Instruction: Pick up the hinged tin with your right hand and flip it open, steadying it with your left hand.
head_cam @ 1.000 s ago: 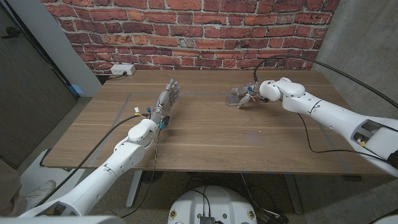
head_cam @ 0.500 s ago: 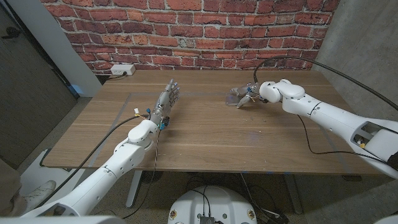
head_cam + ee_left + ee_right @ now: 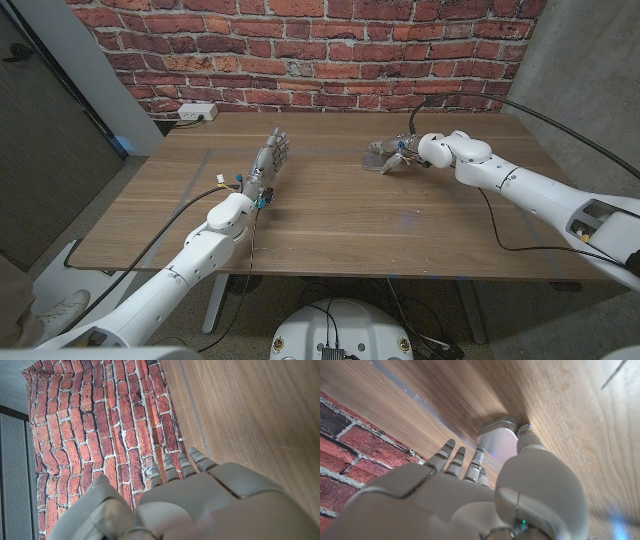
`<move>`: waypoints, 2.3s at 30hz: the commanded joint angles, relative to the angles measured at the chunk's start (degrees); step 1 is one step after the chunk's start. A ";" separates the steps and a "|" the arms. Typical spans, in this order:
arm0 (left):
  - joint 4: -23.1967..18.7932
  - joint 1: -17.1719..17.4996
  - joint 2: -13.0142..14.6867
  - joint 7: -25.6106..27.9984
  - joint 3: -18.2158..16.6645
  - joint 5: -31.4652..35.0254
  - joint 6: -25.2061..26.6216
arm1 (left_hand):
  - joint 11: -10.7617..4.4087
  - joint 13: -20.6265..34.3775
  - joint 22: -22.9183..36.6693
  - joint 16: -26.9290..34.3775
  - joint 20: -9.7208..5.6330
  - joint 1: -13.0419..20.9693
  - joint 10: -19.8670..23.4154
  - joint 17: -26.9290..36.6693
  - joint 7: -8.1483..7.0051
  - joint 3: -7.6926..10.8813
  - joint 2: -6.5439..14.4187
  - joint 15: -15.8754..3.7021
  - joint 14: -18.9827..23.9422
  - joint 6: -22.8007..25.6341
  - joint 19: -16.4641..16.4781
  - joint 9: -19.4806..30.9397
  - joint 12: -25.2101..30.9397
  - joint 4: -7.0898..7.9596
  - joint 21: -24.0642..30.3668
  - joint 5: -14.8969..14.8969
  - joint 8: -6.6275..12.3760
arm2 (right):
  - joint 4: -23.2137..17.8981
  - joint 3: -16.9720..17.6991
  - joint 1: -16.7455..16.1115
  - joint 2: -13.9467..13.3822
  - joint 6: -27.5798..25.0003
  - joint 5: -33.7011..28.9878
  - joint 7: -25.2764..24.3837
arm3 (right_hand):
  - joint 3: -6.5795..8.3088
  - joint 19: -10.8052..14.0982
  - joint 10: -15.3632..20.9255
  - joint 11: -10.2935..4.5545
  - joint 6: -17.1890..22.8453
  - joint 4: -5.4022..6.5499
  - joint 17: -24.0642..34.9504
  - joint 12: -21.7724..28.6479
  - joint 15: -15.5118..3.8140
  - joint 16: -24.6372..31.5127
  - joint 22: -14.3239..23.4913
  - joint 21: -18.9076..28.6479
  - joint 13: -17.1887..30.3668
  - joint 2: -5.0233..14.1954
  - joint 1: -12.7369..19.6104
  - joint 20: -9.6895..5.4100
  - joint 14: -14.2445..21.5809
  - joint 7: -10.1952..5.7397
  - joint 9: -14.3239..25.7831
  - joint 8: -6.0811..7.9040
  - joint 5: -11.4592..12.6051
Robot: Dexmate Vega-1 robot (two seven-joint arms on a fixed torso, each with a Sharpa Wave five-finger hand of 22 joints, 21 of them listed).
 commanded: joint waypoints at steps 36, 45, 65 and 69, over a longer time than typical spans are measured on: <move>-2.26 -0.07 -0.83 1.18 0.12 2.31 -3.09 | -2.07 0.33 0.12 -0.69 0.39 1.83 0.87 0.20 -1.84 -0.01 0.89 -2.29 -1.21 -10.75 -0.95 0.06 -0.68 -0.67 -0.44 -0.15 -1.78 | -9.18 22.99 -14.50 -1.77 -0.05 50.78 -6.33 | -1.27 3.12 10.22 -6.02 3.08 0.52 0.35 3.17 -7.04 0.55 0.12 0.61 2.60 0.36 0.20 2.48 3.57 0.05 0.03 0.42 0.02; -3.03 -0.32 -0.85 0.85 0.07 2.91 -4.09 | -1.46 0.33 0.12 -0.92 0.61 2.83 0.85 0.17 -1.95 0.30 1.03 -2.11 -2.41 -11.59 -1.66 0.05 -0.69 -1.24 -0.62 -0.15 -1.31 | -11.64 23.30 -16.43 -2.35 -1.57 53.03 -9.62 | -1.45 3.36 10.08 -6.03 3.45 0.60 0.39 3.14 -6.62 0.50 0.12 0.60 2.83 0.35 0.11 2.72 3.64 0.28 0.02 0.43 0.02; -5.49 -1.46 0.09 3.58 0.60 6.66 -1.62 | -2.64 0.29 -0.03 -0.79 -1.86 12.56 1.87 -0.13 -0.78 5.21 5.32 -3.46 -5.80 -12.72 -3.42 -0.02 -0.33 -6.31 -0.56 -0.25 -0.49 | -14.01 23.36 -18.24 -1.83 -4.94 58.10 -11.81 | -1.52 3.60 10.66 -6.03 3.96 0.49 0.36 3.20 -6.15 0.54 0.12 0.51 3.18 0.48 0.43 3.07 3.89 0.49 0.01 0.39 0.13; -5.23 -2.40 0.53 2.80 1.06 7.45 -1.25 | -3.97 0.30 -0.02 -0.75 -1.12 15.21 1.53 -0.15 -0.66 6.39 5.58 -3.13 -5.84 -13.68 -3.51 0.01 -0.48 -7.94 -0.53 -0.40 -0.60 | -13.60 23.46 -18.23 -1.31 -3.93 60.14 -10.38 | -1.62 3.60 10.66 -6.02 3.94 0.51 0.35 3.17 -6.08 0.53 0.12 0.48 3.23 0.38 0.36 3.17 3.89 0.54 0.00 0.34 0.12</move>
